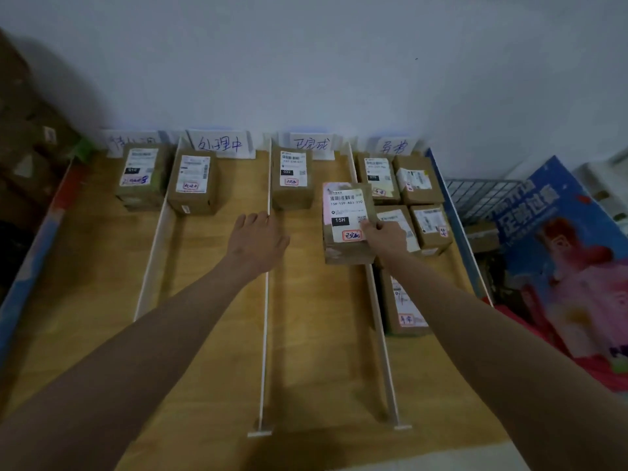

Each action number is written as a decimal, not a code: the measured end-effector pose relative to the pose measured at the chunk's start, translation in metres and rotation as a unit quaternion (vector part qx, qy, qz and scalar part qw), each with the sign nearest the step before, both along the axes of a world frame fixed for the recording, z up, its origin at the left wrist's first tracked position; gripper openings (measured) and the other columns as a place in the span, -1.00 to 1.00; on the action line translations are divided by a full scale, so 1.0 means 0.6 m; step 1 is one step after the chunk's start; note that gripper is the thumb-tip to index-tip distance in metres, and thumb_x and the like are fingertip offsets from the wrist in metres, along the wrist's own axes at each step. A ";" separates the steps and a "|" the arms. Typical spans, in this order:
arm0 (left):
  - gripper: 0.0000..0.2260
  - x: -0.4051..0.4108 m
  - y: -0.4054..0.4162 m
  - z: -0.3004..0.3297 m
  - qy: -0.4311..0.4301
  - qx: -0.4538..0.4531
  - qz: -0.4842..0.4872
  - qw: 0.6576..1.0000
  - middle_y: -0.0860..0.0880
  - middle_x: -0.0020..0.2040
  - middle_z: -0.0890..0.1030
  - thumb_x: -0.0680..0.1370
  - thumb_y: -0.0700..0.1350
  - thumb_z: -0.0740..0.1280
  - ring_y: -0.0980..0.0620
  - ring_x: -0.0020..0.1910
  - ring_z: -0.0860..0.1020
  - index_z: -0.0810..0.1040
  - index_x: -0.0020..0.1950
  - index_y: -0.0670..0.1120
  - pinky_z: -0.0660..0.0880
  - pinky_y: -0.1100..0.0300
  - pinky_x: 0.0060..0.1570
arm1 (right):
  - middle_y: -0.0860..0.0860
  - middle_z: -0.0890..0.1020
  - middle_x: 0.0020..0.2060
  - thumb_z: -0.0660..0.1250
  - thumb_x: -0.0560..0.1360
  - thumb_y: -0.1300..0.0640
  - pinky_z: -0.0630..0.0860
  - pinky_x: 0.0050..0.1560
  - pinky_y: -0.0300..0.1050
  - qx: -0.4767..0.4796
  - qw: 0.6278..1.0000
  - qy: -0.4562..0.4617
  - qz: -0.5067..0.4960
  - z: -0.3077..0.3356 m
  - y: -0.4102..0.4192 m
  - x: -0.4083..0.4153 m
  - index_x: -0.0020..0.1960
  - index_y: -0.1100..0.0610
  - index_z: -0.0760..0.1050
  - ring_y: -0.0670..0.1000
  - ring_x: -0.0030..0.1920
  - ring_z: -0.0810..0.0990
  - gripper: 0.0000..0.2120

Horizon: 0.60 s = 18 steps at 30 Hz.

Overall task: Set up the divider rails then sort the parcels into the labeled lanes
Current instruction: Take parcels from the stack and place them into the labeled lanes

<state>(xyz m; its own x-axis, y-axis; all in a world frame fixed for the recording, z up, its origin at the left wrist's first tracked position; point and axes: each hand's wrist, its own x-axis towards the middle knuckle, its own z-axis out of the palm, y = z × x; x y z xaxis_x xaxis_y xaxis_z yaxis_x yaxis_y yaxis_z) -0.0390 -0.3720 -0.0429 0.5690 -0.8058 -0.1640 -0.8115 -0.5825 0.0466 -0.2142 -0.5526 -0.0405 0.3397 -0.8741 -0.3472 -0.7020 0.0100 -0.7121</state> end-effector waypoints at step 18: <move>-0.55 0.126 -0.164 -0.118 0.011 -0.018 0.069 0.997 -0.07 0.30 0.51 0.63 0.17 0.10 -0.08 0.33 0.44 0.43 0.35 -0.10 0.20 0.00 0.44 | 0.12 0.58 -0.13 0.19 0.66 -0.02 0.45 -0.26 -0.16 -0.020 0.997 0.030 0.068 -0.145 -0.245 0.242 0.04 0.29 0.52 0.05 -0.17 0.55 -0.65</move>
